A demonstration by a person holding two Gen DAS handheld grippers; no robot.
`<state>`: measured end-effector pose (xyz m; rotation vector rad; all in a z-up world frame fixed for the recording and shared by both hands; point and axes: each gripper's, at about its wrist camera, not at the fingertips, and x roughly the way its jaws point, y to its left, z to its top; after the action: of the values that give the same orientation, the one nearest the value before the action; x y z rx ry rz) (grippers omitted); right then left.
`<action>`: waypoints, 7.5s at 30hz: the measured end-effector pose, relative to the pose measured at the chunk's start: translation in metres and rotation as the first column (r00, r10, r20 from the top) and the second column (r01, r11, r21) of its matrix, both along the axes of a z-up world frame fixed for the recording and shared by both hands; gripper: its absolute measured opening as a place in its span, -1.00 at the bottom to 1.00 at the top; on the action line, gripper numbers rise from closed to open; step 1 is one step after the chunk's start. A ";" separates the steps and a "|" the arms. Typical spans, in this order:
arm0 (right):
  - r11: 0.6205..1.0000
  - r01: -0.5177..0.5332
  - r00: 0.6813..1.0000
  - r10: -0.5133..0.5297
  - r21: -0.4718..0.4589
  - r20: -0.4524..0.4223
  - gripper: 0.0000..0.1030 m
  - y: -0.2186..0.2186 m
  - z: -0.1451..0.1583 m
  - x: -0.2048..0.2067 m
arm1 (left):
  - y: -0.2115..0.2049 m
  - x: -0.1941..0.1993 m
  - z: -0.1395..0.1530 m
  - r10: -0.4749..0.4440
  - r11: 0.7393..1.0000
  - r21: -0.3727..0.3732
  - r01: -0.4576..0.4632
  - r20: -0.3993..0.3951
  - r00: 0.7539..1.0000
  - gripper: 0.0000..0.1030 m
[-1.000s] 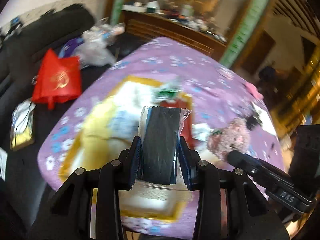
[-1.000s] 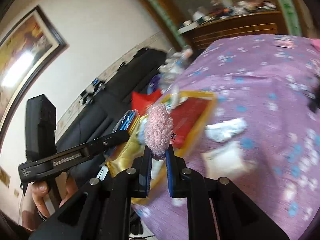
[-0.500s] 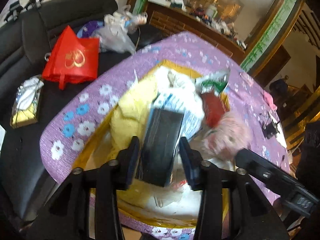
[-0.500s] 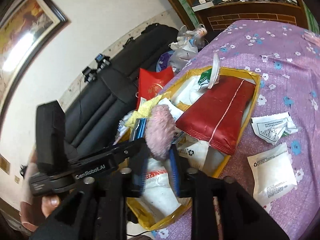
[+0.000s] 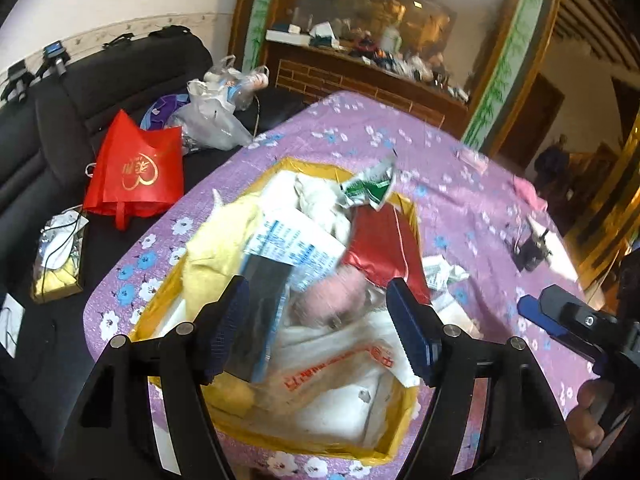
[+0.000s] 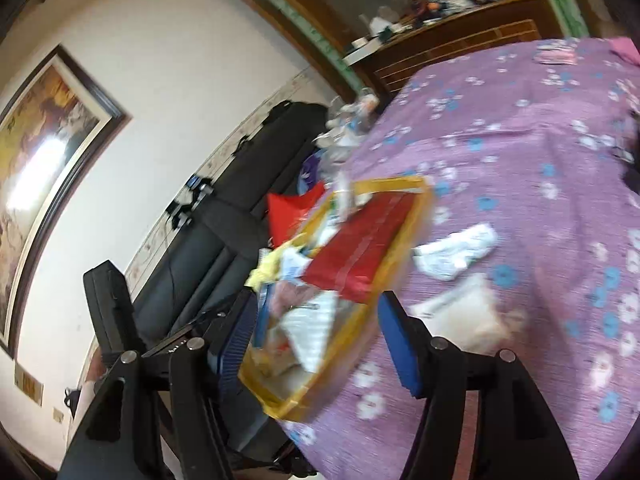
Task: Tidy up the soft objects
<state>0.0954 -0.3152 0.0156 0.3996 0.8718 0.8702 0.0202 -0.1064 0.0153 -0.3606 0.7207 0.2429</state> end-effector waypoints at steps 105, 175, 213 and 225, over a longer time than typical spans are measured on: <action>0.873 0.482 0.874 -0.472 -0.076 0.118 -0.93 -0.164 -0.004 -0.028 | -0.183 0.091 -0.003 -0.492 0.851 -0.234 0.470 -0.042 0.869 -0.69; 0.964 0.058 0.996 -0.039 -0.261 0.079 0.29 0.081 -0.008 -0.080 | -0.017 -0.055 0.013 0.126 0.958 0.263 -0.113 -0.030 0.992 0.47; 0.937 0.115 0.993 -0.096 -0.329 0.072 0.29 0.087 -0.016 -0.080 | -0.018 -0.059 0.004 0.176 0.925 0.353 -0.142 -0.066 0.982 0.47; 0.938 0.115 0.993 -0.103 -0.326 0.055 0.29 0.088 -0.017 -0.081 | -0.019 -0.060 0.002 0.179 0.923 0.356 -0.144 -0.068 0.981 0.47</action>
<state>0.0146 -0.2270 -0.0013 0.1374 0.9327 0.6132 -0.0402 -0.1251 0.0172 -0.0667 0.7303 0.5417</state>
